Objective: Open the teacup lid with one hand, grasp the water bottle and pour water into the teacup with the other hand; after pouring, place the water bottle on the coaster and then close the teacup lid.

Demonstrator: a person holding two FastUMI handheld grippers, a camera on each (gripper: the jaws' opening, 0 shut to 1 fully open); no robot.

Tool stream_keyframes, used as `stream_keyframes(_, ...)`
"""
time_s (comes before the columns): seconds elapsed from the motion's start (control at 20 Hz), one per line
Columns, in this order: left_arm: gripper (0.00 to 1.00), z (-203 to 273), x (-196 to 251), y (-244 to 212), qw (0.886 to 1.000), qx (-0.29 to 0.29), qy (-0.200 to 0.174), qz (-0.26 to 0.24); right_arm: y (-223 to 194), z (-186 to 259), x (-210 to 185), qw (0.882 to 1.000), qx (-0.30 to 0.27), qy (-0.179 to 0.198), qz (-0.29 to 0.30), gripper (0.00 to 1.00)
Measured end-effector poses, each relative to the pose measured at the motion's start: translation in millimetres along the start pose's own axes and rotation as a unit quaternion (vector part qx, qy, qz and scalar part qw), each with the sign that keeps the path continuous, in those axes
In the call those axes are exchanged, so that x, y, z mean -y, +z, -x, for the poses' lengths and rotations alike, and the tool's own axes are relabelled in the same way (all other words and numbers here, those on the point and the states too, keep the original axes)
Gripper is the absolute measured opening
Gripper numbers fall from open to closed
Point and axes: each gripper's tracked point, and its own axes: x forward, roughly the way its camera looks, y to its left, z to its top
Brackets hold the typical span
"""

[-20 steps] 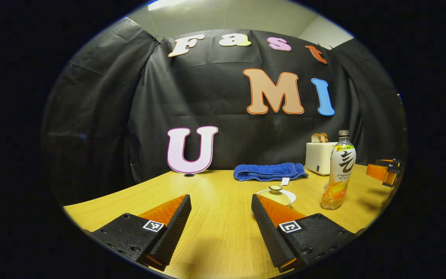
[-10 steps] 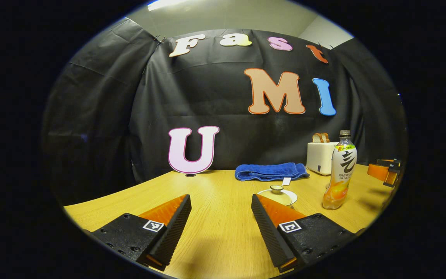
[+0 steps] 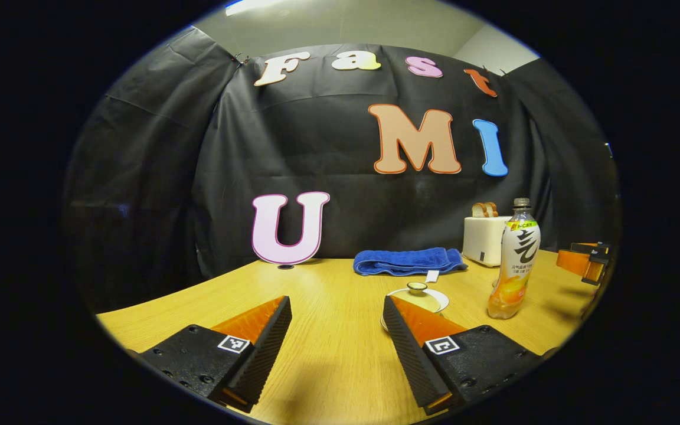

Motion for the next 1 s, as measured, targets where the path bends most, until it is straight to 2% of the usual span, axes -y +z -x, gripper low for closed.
stream_keyframes(0.35,0.91,-3,3,-1,1.0,-0.001,-0.003,0.002,1,0,0,1.0,0.0,0.0,-0.001,0.91)
stream_keyframes(1.0,0.92,-35,62,-1,0.994,-0.004,-0.11,0.004,0,0,-2,1.0,0.0,0.006,-0.002,0.92)
